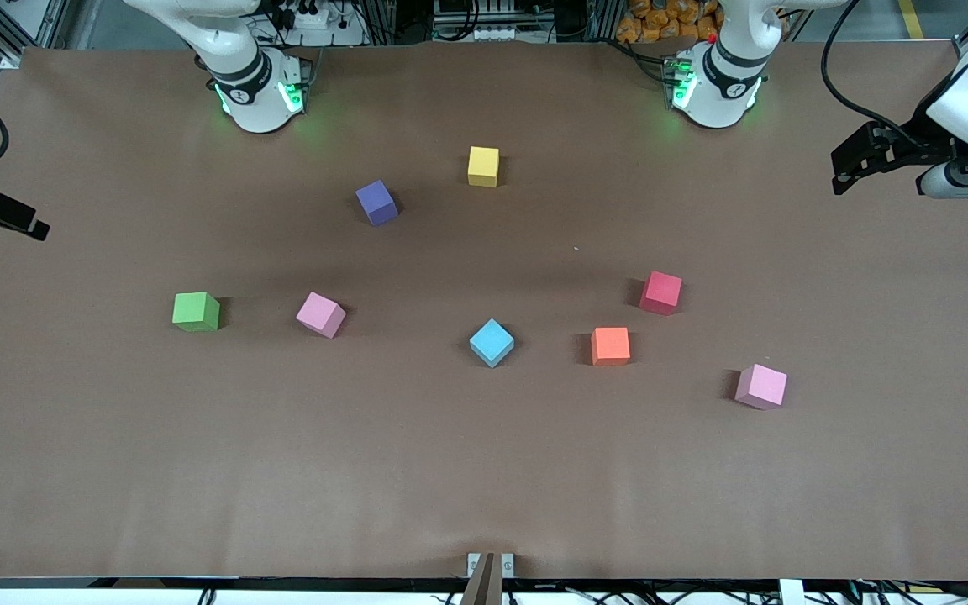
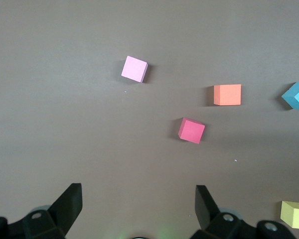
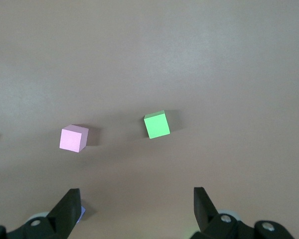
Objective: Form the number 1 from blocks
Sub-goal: 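Grasp the yellow block with the left gripper while the right gripper moves out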
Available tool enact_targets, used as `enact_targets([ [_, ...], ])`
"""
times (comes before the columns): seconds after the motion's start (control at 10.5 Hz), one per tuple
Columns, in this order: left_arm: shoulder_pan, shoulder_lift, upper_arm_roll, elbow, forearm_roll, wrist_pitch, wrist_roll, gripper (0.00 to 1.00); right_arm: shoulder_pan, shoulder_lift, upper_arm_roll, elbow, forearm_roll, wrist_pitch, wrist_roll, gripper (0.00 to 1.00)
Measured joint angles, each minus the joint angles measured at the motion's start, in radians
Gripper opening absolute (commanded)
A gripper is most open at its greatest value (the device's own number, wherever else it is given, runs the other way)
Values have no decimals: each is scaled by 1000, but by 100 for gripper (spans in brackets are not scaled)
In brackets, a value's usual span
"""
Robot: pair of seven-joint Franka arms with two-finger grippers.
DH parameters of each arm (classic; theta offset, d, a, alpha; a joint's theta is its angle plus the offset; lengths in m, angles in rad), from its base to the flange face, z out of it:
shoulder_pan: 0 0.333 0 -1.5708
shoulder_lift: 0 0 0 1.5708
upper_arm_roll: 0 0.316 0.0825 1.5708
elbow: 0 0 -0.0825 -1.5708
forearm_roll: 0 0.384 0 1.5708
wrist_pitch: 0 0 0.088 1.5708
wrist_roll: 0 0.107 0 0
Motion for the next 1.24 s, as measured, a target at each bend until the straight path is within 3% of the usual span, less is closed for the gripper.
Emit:
enact_targets([
  [0.57, 0, 38, -20, -6, -6, -23, -18, 100, 0, 0, 0, 0, 0, 0, 0, 100],
  [0.86, -2, 102, -122, -77, -64, 2, -95, 100, 0, 4, 3, -4, 2, -5, -17, 100],
  [1.24, -6, 126, -318, -275, -104, 204, -272, 100, 2, 10, 9, -29, 2, -10, -66, 100],
])
